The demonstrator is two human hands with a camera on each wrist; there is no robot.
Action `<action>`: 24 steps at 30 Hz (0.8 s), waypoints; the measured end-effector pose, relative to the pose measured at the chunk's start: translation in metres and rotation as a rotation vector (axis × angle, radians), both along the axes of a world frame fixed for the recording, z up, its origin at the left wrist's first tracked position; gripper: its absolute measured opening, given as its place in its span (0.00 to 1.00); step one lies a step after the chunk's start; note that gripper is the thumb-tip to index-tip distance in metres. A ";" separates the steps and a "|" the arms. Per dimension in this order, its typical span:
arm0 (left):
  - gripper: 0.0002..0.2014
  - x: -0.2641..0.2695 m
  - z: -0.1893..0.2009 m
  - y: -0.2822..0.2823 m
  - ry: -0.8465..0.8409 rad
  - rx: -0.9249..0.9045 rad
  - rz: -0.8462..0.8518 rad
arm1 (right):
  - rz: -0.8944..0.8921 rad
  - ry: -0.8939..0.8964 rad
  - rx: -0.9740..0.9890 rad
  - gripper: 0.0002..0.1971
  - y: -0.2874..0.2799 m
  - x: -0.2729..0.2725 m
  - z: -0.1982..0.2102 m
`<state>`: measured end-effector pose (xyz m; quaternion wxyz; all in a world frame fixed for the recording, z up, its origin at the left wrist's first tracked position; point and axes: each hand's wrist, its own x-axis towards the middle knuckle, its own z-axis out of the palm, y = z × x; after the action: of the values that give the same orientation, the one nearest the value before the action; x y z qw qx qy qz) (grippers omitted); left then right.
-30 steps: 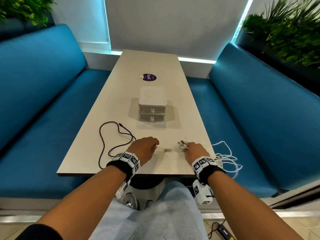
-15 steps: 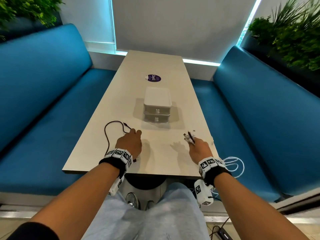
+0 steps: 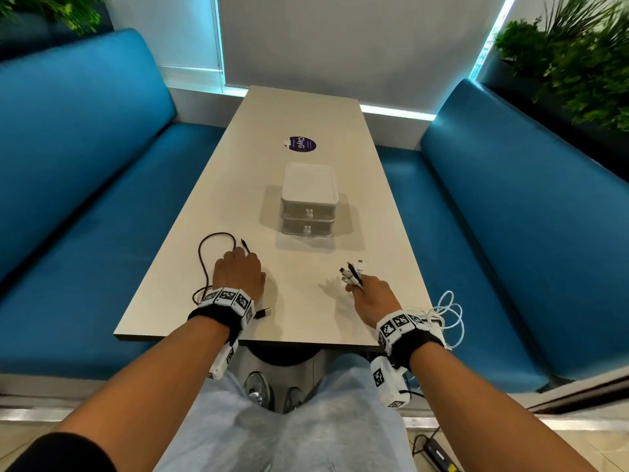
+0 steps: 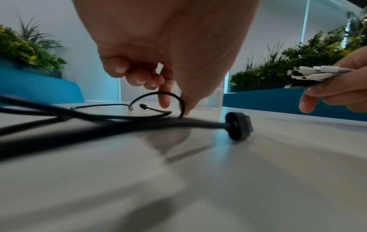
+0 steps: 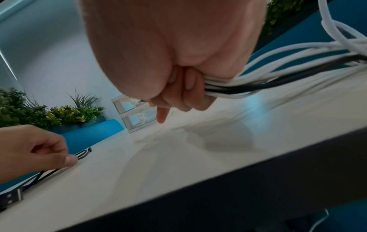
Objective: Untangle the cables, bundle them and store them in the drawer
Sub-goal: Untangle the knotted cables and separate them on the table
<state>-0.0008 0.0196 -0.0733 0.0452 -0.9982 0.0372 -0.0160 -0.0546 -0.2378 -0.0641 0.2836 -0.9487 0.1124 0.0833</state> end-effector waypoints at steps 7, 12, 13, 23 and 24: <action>0.11 0.011 0.002 0.000 0.055 0.030 0.055 | -0.013 -0.006 0.128 0.14 0.013 0.010 0.009; 0.08 0.007 0.010 -0.018 0.017 -0.041 -0.046 | -0.058 -0.024 0.200 0.16 0.020 0.012 0.014; 0.07 0.004 0.011 -0.023 0.005 -0.079 -0.079 | -0.077 -0.037 0.207 0.16 0.019 0.012 0.013; 0.05 -0.031 0.025 -0.077 0.111 -0.366 -0.351 | -0.234 -0.148 0.363 0.17 0.013 0.009 0.021; 0.06 -0.035 0.028 -0.084 0.102 -0.387 -0.377 | -0.237 -0.161 0.381 0.19 0.013 0.008 0.021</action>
<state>-0.0358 -0.0644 -0.0457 -0.1522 -0.9631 0.2210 0.0192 -0.0464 -0.2246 -0.0429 0.4732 -0.8618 0.1824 -0.0067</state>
